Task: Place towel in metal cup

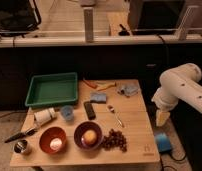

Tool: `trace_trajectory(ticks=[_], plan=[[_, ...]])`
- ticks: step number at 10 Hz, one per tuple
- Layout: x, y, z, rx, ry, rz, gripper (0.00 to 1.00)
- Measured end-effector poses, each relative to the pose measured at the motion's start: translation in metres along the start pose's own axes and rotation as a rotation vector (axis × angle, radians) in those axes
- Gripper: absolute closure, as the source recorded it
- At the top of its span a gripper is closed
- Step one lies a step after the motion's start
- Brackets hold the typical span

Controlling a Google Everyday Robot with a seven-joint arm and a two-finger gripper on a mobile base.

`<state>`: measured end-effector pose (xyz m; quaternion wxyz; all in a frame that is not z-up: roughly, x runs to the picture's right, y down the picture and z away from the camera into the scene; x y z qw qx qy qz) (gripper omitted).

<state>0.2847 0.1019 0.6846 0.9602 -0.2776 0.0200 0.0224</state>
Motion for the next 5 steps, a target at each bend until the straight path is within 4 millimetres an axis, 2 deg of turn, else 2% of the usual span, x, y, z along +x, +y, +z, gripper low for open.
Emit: trace_trajectory(ticks=[2,5], plan=[[-0.001,-0.001,0.001,0.001,-0.002,-0.001,0.2],[-0.036,-0.014,0.009,0.013,-0.021,-0.05,0.2]])
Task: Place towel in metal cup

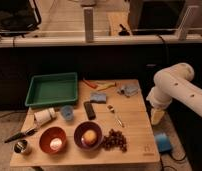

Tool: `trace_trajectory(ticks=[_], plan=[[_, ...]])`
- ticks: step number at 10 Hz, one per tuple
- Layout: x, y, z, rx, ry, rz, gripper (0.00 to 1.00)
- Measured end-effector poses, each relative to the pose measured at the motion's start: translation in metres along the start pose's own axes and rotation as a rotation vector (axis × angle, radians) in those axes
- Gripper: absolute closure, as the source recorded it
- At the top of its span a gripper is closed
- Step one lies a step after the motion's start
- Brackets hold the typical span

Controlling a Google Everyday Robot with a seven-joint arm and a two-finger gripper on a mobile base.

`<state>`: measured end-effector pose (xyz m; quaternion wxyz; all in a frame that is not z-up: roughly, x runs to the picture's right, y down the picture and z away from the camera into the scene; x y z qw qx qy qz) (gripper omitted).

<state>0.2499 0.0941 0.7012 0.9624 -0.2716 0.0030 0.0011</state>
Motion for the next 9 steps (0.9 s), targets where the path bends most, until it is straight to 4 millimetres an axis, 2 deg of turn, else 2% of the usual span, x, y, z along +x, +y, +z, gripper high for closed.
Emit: trace_trajectory(ticks=[3,7,9], plan=[[-0.009,-0.012,0.006,0.008,-0.001,-0.023,0.2],[-0.044,-0.037,0.013,0.016,-0.005,-0.07,0.2],[-0.046,-0.046,0.017,0.022,-0.003,-0.078,0.2]])
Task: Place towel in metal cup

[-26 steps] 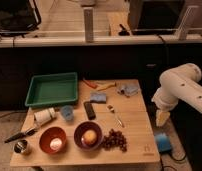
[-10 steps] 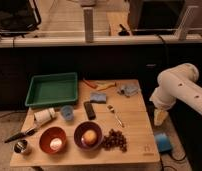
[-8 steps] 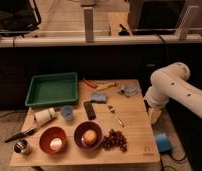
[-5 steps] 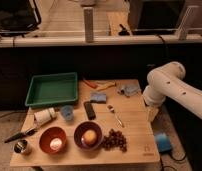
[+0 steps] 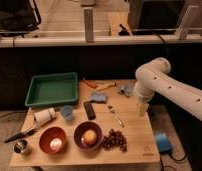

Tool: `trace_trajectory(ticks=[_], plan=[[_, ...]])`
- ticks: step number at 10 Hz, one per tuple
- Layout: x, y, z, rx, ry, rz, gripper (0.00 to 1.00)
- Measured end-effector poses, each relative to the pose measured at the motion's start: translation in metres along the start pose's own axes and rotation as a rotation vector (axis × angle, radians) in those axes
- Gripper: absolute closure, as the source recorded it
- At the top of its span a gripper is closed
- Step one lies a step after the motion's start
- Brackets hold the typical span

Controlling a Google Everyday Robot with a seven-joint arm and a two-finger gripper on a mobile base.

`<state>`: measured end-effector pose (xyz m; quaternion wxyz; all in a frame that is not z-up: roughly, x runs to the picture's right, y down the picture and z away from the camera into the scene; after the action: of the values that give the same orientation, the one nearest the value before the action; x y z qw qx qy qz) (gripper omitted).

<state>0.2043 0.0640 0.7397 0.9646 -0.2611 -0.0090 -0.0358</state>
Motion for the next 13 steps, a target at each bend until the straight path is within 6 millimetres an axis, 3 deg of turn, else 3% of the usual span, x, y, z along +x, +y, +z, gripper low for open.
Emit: trace_trajectory(ticks=[4,7,9,13], plan=[[-0.032,-0.02,0.012,0.022,-0.011,-0.023,0.2],[-0.036,-0.025,0.023,0.032,-0.026,-0.033,0.2],[-0.05,-0.032,0.031,0.039,-0.041,-0.042,0.2],[-0.053,-0.041,0.045,0.052,-0.065,-0.041,0.2]])
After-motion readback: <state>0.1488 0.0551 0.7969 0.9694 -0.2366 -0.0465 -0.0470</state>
